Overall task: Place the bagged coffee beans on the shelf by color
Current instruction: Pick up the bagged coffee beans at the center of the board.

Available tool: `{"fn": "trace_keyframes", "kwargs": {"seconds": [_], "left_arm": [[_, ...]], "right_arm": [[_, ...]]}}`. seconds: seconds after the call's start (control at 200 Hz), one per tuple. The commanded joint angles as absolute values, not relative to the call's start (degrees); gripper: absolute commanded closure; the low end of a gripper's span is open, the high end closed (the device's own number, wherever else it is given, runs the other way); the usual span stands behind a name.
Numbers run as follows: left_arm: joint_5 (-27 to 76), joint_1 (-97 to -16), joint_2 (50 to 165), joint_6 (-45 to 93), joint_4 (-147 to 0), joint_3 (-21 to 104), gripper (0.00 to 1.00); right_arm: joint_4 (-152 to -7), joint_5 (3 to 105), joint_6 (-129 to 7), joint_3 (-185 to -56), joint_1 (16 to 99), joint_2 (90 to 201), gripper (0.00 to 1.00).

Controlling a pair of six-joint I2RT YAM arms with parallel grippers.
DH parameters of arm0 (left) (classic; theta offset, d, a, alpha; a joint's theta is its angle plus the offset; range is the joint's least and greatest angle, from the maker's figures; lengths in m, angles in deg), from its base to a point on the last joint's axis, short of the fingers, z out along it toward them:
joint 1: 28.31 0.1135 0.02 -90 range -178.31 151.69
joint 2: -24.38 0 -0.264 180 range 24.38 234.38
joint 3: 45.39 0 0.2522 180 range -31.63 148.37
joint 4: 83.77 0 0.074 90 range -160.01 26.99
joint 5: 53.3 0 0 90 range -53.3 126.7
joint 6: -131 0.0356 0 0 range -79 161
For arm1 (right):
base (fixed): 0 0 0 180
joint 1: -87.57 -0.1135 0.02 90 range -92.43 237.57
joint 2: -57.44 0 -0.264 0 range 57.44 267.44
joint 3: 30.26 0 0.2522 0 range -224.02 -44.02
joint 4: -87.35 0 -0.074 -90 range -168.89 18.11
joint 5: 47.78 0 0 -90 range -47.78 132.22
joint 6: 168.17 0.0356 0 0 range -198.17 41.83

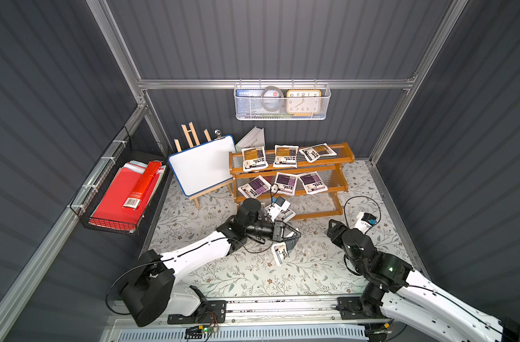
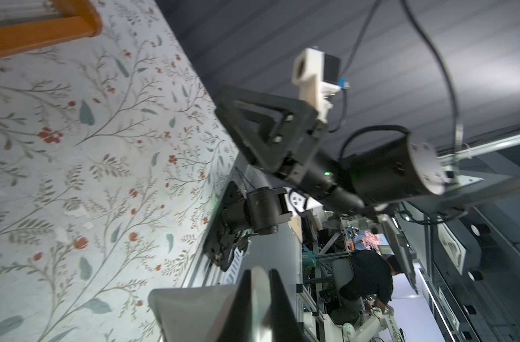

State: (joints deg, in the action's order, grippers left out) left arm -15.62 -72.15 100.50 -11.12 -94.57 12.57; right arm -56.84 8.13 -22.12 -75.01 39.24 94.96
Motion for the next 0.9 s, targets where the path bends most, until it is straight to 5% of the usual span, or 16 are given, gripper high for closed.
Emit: {"fn": "trace_keyframes", "kwargs": {"seconds": [0.0, 0.19, 0.36, 0.52, 0.89], "left_arm": [[-19.0, -71.6, 97.4, -14.9, -107.9, 11.8, 1.00], [-16.3, -66.9, 95.4, -8.5, -106.5, 16.4, 1.00], [9.4, -61.3, 93.8, -6.2, -98.2, 18.4, 1.00], [16.5, -58.3, 93.0, -14.7, -106.3, 13.9, 1.00], [13.5, -58.3, 95.8, -27.5, -130.8, 8.0, 1.00]], "right_arm": [[-64.1, 18.8, -29.6, -75.8, 41.1, 98.2, 0.27], [-69.8, 33.9, -39.7, -81.3, 42.8, 107.7, 0.26], [-76.4, 43.1, -44.0, -83.6, 43.7, 112.0, 0.25], [-83.9, 54.9, -45.9, -84.1, 46.7, 111.8, 0.21], [-102.6, 80.0, -39.2, -82.2, 50.7, 117.0, 0.16]]}}
